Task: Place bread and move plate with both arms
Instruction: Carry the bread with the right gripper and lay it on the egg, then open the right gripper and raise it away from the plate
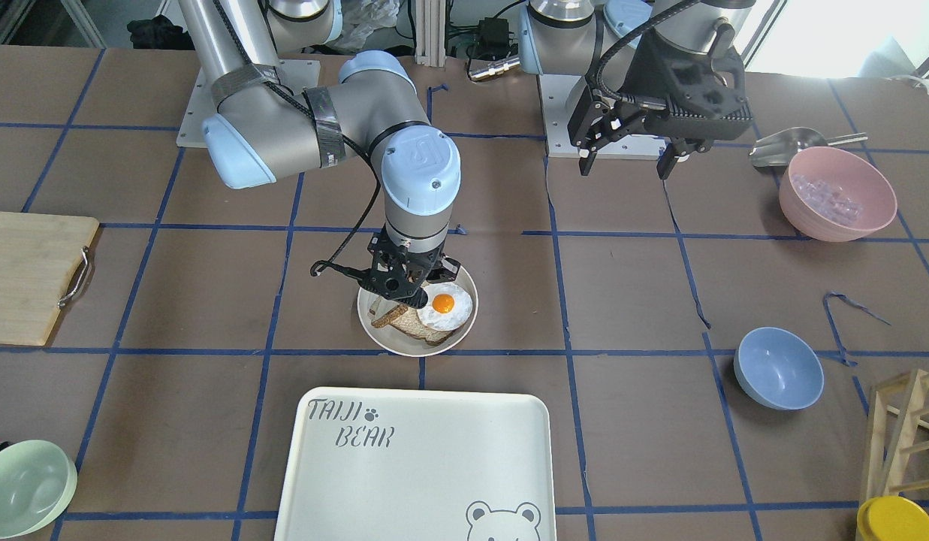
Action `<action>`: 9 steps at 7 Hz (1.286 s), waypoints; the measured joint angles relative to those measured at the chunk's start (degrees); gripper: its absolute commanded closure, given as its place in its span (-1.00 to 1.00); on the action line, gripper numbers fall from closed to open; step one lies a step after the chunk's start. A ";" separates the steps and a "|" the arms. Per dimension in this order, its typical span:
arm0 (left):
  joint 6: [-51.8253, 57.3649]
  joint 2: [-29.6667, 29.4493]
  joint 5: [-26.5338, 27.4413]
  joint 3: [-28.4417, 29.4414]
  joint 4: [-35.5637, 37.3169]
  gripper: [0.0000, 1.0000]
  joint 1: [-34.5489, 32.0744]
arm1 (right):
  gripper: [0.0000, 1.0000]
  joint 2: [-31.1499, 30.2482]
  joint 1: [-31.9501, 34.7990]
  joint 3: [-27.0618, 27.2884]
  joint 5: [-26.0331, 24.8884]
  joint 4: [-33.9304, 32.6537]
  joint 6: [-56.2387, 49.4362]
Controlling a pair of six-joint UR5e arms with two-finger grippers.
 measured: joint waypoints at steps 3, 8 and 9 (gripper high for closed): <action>0.09 0.03 0.00 0.00 0.02 -1.00 0.00 | -1.00 -0.35 -0.01 -0.34 0.18 -1.40 -0.46; 0.26 0.11 0.06 0.00 -0.06 -1.00 0.00 | -1.00 -3.48 -10.28 -5.64 2.48 2.38 -21.20; 0.29 0.12 0.08 0.00 -0.06 -1.00 0.00 | -1.00 -5.85 -14.54 -6.13 2.34 4.37 -29.17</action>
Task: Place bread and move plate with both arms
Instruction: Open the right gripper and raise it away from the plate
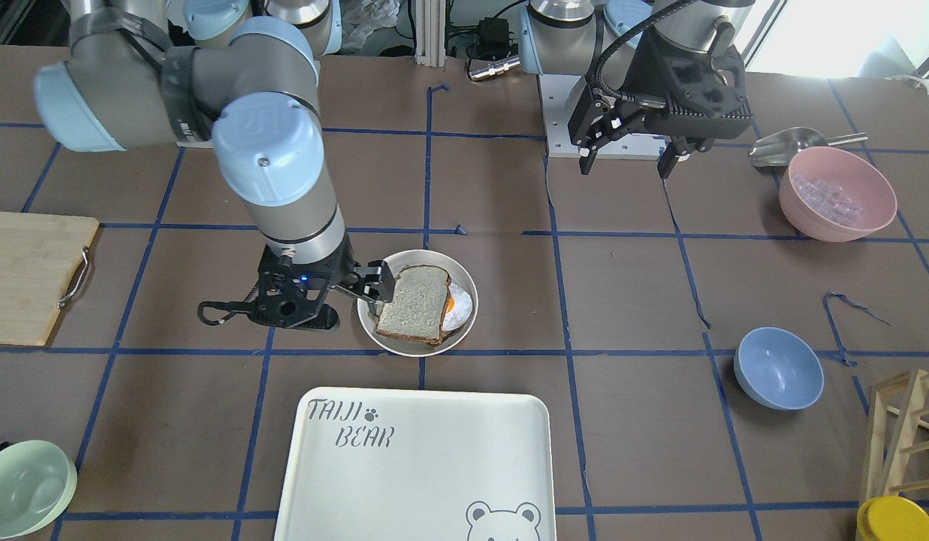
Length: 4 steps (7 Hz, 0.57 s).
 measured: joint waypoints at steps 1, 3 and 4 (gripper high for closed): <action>0.04 0.00 0.01 0.00 0.00 -1.00 0.00 | -1.00 -2.38 -4.17 -0.37 -0.08 2.41 -7.98; 0.12 -0.01 0.01 -0.03 0.00 -1.00 0.00 | -1.00 -8.12 -9.15 -0.51 -0.19 6.08 -19.09; 0.17 -0.05 -0.07 -0.02 0.02 -1.00 0.05 | -1.00 -12.02 -9.83 -0.41 -0.19 8.73 -20.91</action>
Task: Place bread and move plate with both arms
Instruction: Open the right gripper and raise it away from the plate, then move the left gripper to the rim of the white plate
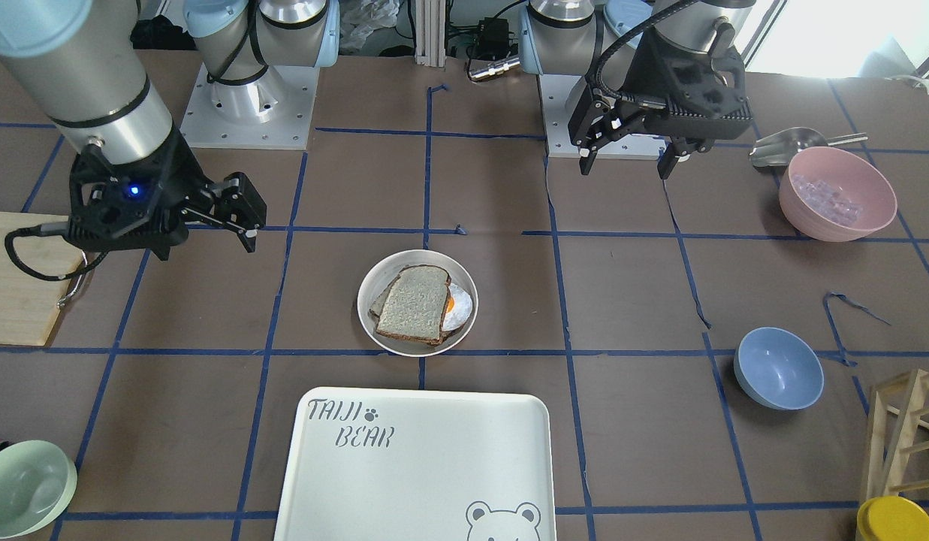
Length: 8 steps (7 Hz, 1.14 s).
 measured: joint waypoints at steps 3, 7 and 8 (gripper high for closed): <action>0.13 -0.43 -0.42 0.18 0.33 -1.00 0.21 | -1.00 -5.18 -0.17 0.54 -0.80 2.78 -0.96; -0.78 -7.68 -0.96 -0.71 2.21 -1.00 -0.13 | -1.00 -6.99 -0.10 0.67 -1.85 6.02 -1.10; -2.75 -10.13 -1.92 -1.92 4.65 -1.00 -1.09 | -1.00 -7.06 -0.05 0.64 -2.61 7.40 -1.13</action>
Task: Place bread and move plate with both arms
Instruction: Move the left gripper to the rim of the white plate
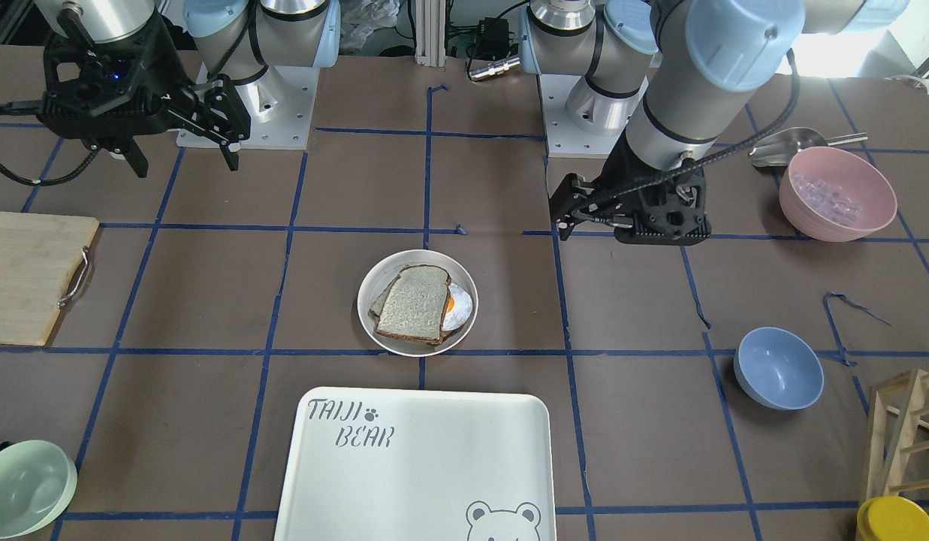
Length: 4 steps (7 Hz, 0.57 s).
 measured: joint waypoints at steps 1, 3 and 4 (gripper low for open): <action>-3.26 -1.97 -0.86 -1.89 3.69 -1.00 -2.11 | -1.00 -0.03 0.03 -0.03 -0.45 0.98 -0.01; -11.47 -5.48 -1.43 -6.04 13.97 -1.00 -6.46 | -1.00 -0.05 0.05 -0.06 -0.72 1.88 0.04; -14.44 -7.05 -1.49 -7.83 18.33 -1.00 -8.25 | -1.00 -0.05 0.08 -0.07 -0.72 1.97 0.06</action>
